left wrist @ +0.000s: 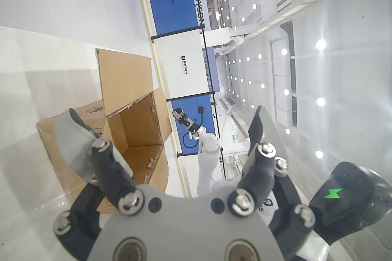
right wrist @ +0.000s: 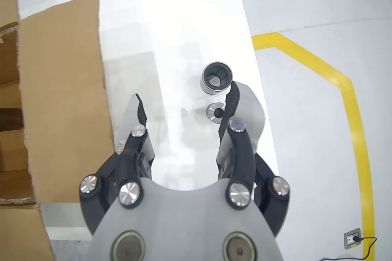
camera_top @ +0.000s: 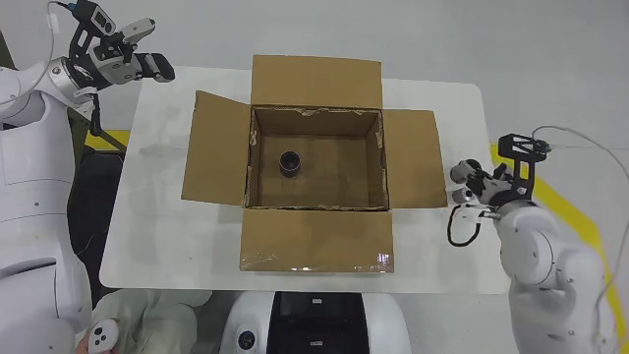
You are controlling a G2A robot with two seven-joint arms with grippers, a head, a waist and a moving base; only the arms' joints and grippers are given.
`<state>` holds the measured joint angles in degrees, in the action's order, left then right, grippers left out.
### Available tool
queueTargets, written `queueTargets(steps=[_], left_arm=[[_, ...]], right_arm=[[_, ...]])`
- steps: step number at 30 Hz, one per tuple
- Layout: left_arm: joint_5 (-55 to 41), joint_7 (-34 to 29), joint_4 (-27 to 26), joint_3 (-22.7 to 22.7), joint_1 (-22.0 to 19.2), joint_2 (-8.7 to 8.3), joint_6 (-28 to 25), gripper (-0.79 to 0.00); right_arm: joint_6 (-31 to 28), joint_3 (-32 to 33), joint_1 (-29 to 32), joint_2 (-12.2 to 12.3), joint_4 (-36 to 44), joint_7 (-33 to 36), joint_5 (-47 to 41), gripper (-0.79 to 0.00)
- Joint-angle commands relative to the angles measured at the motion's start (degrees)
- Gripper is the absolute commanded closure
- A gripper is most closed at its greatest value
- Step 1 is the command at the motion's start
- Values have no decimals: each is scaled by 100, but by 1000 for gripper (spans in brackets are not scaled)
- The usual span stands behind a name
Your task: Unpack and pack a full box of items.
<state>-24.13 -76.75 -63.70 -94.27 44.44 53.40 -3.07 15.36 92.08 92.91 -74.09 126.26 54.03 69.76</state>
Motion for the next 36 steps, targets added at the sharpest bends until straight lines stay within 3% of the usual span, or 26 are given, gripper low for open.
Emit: queueTargets(steps=[1,18,32,36], left_arm=[[0,0,0,0,0,0,0,-785],[0,0,0,0,0,0,0,-785],[0,0,0,0,0,0,0,-785],[0,0,0,0,0,0,0,-785]], right_arm=[[-41,-111,-18,-2,139,-12,32,-551],[-647,-1317,-337,-23,817,-43,202,-560],[-1185,-2410,-626,-53,455,82,357,-539],[-1234,-2469,-691,-58,320,50,262,-483]])
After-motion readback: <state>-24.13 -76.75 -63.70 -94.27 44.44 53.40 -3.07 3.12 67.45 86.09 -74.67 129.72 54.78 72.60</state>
